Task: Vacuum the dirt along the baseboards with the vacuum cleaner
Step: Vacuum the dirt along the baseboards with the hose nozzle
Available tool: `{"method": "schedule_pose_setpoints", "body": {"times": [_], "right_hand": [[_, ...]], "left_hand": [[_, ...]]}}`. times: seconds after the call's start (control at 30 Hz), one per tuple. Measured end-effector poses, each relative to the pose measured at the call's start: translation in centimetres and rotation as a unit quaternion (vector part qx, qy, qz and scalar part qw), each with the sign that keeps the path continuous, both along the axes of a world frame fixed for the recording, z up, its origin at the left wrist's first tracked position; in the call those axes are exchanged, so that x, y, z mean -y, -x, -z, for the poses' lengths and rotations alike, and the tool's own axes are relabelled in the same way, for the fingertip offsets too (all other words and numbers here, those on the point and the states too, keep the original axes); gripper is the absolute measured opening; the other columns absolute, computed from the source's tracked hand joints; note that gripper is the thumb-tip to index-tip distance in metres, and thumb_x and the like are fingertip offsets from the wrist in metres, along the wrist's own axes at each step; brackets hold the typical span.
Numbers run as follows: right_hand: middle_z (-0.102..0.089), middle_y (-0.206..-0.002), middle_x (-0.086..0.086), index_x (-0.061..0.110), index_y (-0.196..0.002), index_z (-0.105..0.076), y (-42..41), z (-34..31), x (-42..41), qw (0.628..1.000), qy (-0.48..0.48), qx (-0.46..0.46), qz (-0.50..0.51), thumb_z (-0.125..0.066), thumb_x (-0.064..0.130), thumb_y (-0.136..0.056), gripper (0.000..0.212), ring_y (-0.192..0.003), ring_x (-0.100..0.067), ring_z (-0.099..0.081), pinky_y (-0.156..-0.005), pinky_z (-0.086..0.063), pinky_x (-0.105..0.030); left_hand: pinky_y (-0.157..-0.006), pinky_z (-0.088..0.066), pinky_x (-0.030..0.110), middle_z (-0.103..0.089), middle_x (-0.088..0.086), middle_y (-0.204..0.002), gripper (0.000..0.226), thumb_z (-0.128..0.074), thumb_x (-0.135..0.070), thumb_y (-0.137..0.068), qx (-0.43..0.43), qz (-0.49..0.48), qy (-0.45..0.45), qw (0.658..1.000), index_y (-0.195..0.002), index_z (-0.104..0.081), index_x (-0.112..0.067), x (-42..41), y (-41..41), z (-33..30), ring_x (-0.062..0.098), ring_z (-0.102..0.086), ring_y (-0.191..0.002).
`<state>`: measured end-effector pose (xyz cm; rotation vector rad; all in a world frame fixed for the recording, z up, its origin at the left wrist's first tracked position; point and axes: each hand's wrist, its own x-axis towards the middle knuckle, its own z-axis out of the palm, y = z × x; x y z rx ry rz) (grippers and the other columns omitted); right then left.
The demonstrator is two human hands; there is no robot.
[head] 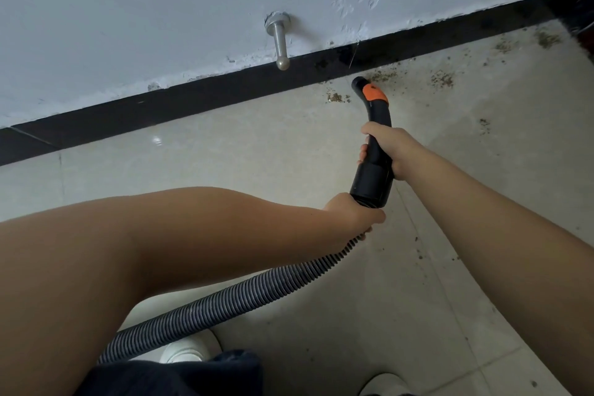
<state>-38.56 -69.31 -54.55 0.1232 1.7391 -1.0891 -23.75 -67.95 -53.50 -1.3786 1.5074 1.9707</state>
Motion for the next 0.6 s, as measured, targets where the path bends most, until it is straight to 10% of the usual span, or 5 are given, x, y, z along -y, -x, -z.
{"method": "schedule_pose_setpoints", "body": {"times": [0.6], "right_hand": [[-0.055, -0.053, -0.006, 0.009, -0.091, -0.046, -3.0, -1.0, 0.0, 0.997, -0.008, 0.030, -0.066, -0.061, 0.015, -0.087, 0.016, -0.040, -0.018, -0.053, -0.048, -0.052, -0.026]], "left_hand": [[-0.063, -0.047, 0.027, -0.057, 0.005, -0.073, 0.021, -0.066, -0.013, -0.082, 0.011, -0.045, -0.021, 0.999, -0.100, -0.055, -0.009, -1.7, -2.3, -0.8, 0.018, -0.051, -0.058]]}}
